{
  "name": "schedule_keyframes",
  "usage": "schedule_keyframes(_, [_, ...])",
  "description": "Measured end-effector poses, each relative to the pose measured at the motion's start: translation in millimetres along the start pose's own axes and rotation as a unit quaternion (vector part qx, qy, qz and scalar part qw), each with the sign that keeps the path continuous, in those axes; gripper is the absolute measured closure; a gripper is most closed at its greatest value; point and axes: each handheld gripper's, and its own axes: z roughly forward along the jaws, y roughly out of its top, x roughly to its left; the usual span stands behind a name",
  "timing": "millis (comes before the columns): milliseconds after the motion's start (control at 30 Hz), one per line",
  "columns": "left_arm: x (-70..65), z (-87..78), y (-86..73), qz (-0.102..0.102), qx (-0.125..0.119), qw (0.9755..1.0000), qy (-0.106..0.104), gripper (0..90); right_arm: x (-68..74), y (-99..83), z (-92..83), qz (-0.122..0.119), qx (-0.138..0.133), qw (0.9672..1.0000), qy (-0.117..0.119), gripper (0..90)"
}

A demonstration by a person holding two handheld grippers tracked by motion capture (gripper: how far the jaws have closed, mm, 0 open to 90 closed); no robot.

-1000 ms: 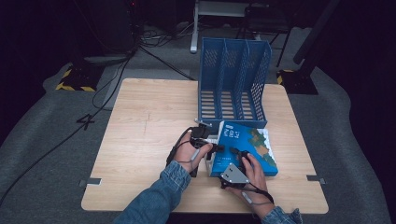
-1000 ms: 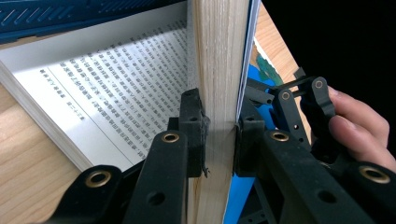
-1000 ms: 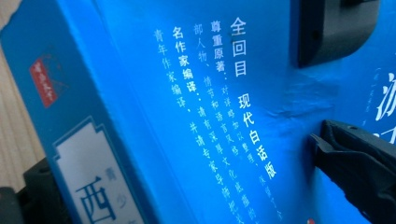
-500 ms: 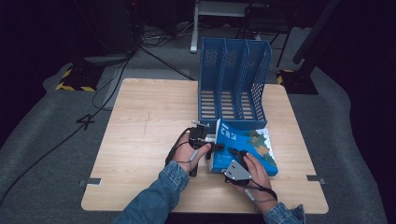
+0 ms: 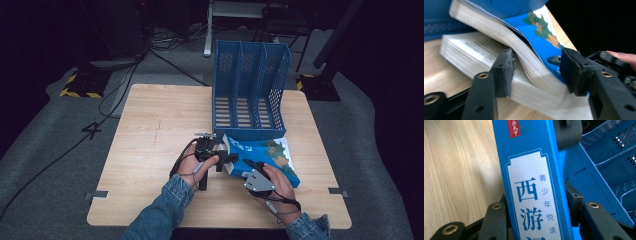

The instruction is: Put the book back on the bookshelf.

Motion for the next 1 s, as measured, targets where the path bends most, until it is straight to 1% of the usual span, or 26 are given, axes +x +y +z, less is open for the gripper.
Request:
schedule_keyframes(33, [0.0,-7.7,1.7,0.026,-0.015,0.9995,0.013,42.7,-1.6,0.1,-0.9,0.001,-0.001,1.0000,-0.002,58.8])
schedule_keyframes(67, [-0.1,-13.9,3.3,0.038,-0.019,0.9988,0.023,45.7,-3.9,0.7,-1.9,0.007,0.000,1.0000,0.006,59.0])
schedule_keyframes(100, [0.4,-22.1,4.9,0.049,-0.024,0.9980,0.031,44.9,-5.5,1.0,-2.5,0.007,0.000,0.9999,0.009,59.2])
schedule_keyframes(167, [3.1,-34.9,4.9,0.065,-0.035,0.9966,0.039,41.9,-8.5,1.7,-4.6,0.012,-0.001,0.9999,0.011,59.7])
schedule_keyframes(200, [6.4,-41.0,3.2,0.075,-0.034,0.9954,0.049,40.7,-10.8,2.6,-5.6,0.015,0.000,0.9998,0.013,59.9])
schedule_keyframes(267, [13.6,-48.6,-0.8,0.102,-0.029,0.9914,0.077,38.7,-17.0,5.3,-8.8,0.028,-0.002,0.9995,0.015,60.3])
schedule_keyframes(300, [18.0,-52.0,-3.7,0.120,-0.025,0.9881,0.093,37.9,-20.5,6.5,-10.7,0.034,-0.004,0.9993,0.016,60.4])
schedule_keyframes(367, [27.6,-58.7,-11.5,0.145,-0.006,0.9816,0.124,35.1,-27.2,8.4,-15.1,0.054,-0.008,0.9984,0.016,60.7])
schedule_keyframes(400, [31.5,-61.7,-14.4,0.152,0.005,0.9793,0.133,35.2,-30.5,8.9,-17.3,0.059,-0.012,0.9980,0.016,60.9])
schedule_keyframes(467, [43.5,-70.8,-21.2,0.159,0.018,0.9750,0.154,35.2,-35.6,9.0,-21.0,0.073,-0.018,0.9970,0.016,61.0])
schedule_keyframes(500, [46.8,-73.8,-22.9,0.157,0.018,0.9739,0.163,35.2,-39.0,8.8,-23.3,0.083,-0.023,0.9962,0.016,61.1])
schedule_keyframes(533, [51.8,-78.8,-25.1,0.156,0.018,0.9714,0.178,35.2,-40.9,8.7,-24.6,0.085,-0.025,0.9959,0.016,61.2])
schedule_keyframes(567, [56.5,-82.8,-26.9,0.158,0.016,0.9689,0.190,35.2,-43.8,8.6,-26.7,0.094,-0.029,0.9950,0.016,61.2])
schedule_keyframes(600, [60.7,-85.5,-28.2,0.157,0.017,0.9676,0.197,35.1,-46.6,8.6,-29.1,0.101,-0.033,0.9942,0.017,61.3])
schedule_keyframes(633, [65.1,-87.6,-29.6,0.156,0.016,0.9669,0.202,34.9,-48.8,8.7,-31.2,0.107,-0.036,0.9934,0.018,61.4])
schedule_keyframes(667, [65.1,-87.6,-29.6,0.156,0.016,0.9669,0.202,34.9,-48.8,8.7,-31.2,0.107,-0.036,0.9934,0.018,61.4])
schedule_keyframes(700, [74.7,-91.0,-32.4,0.152,0.020,0.9656,0.210,34.7,-53.3,9.2,-35.5,0.122,-0.044,0.9914,0.020,61.5])
schedule_keyframes(733, [79.8,-92.4,-33.6,0.150,0.022,0.9650,0.214,34.6,-55.6,9.6,-37.8,0.127,-0.047,0.9906,0.021,61.5])
schedule_keyframes(767, [84.8,-93.8,-34.8,0.150,0.020,0.9631,0.223,34.6,-58.0,10.0,-40.2,0.133,-0.051,0.9896,0.023,61.6])
schedule_keyframes(800, [84.8,-93.8,-34.8,0.150,0.020,0.9631,0.223,34.5,-58.0,10.0,-40.2,0.133,-0.051,0.9896,0.023,61.6])
schedule_keyframes(833, [90.8,-95.7,-36.3,0.152,0.021,0.9593,0.237,34.5,-60.3,10.6,-42.5,0.141,-0.055,0.9882,0.024,61.7])
schedule_keyframes(867, [95.5,-96.9,-37.2,0.152,0.025,0.9572,0.245,34.5,-63.9,11.2,-45.8,0.149,-0.057,0.9868,0.028,61.7])
schedule_keyframes(933, [103.2,-99.4,-38.7,0.148,0.032,0.9547,0.256,34.5,-67.9,11.8,-50.2,0.160,-0.063,0.9846,0.029,61.7])
schedule_keyframes(967, [106.5,-100.6,-38.9,0.149,0.035,0.9530,0.261,33.9,-70.8,11.9,-53.6,0.170,-0.068,0.9826,0.030,61.8])
schedule_keyframes(1000, [109.9,-101.6,-39.2,0.151,0.035,0.9507,0.269,33.6,-73.2,11.8,-56.1,0.178,-0.073,0.9808,0.031,61.8])
